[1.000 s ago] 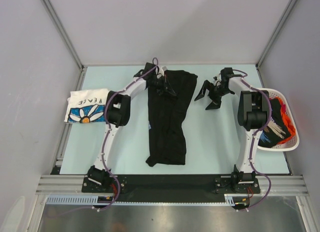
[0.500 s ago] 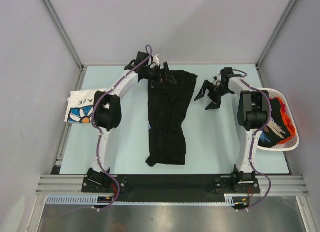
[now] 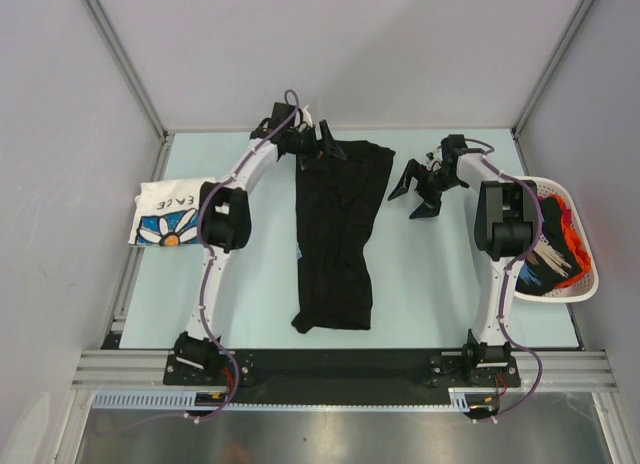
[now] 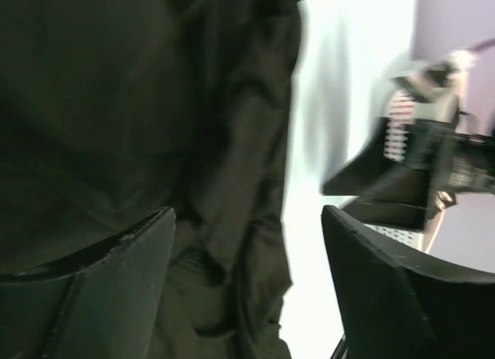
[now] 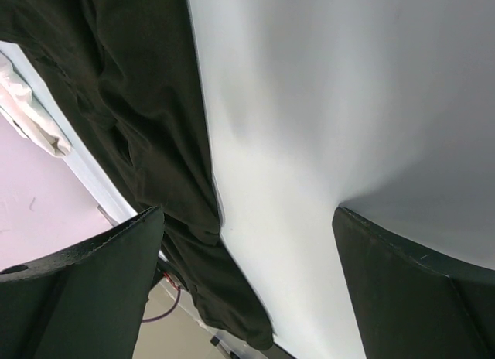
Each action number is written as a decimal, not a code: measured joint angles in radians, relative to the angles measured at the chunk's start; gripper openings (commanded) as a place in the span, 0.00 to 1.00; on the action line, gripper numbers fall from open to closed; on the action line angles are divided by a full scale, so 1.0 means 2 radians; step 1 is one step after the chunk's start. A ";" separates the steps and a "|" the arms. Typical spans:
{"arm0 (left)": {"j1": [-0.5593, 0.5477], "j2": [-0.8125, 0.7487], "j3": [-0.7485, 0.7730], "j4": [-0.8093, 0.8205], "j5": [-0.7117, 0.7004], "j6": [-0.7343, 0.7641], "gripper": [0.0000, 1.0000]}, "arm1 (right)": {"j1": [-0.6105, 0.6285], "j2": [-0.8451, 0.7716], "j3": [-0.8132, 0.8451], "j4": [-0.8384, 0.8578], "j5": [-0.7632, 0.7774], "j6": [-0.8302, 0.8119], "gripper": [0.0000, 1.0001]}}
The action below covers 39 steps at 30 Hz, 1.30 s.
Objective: Fold and stack the t-shirts
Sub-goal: Fold the tshirt
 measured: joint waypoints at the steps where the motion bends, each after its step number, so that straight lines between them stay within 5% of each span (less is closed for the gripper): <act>1: 0.000 0.007 0.000 -0.002 -0.001 -0.001 0.79 | 0.000 0.000 0.000 0.000 0.000 0.000 0.97; 5: 0.001 0.028 0.000 -0.015 -0.006 -0.004 0.72 | 0.000 0.001 0.002 -0.001 -0.001 0.000 0.97; 9: 0.002 0.032 0.000 -0.017 -0.006 -0.008 0.31 | 0.000 0.003 0.005 -0.001 -0.002 0.000 0.97; 13: 0.002 0.034 0.000 -0.007 0.002 -0.019 0.02 | 0.000 0.005 0.007 -0.002 -0.003 0.000 0.97; 39: 0.034 0.005 -0.012 0.083 -0.027 -0.032 0.00 | 0.002 0.002 -0.005 0.011 -0.013 0.008 0.97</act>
